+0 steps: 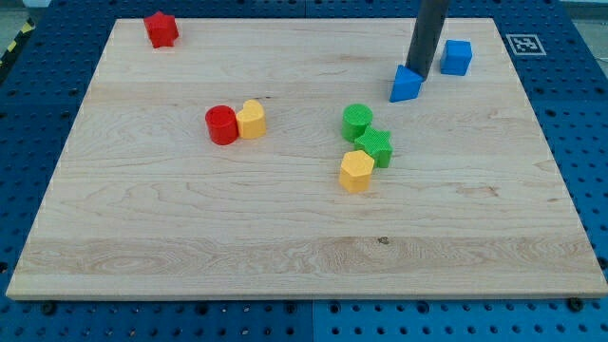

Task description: Push the blue triangle up a bit

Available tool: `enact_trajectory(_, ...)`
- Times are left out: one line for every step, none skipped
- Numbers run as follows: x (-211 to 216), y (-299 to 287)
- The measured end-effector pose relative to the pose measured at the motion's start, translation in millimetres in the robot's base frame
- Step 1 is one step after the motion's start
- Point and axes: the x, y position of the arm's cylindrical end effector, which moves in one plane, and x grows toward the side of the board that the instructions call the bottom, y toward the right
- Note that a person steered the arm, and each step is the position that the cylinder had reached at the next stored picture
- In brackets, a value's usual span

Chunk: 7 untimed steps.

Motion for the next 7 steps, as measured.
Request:
enact_trajectory(50.6,23.1)
enact_trajectory(74.0,-1.1)
enact_trajectory(74.0,-11.9)
enact_trajectory(74.0,-11.9)
enact_trajectory(73.6,-11.9)
enact_trajectory(73.6,-11.9)
enact_trajectory(62.7,-12.5)
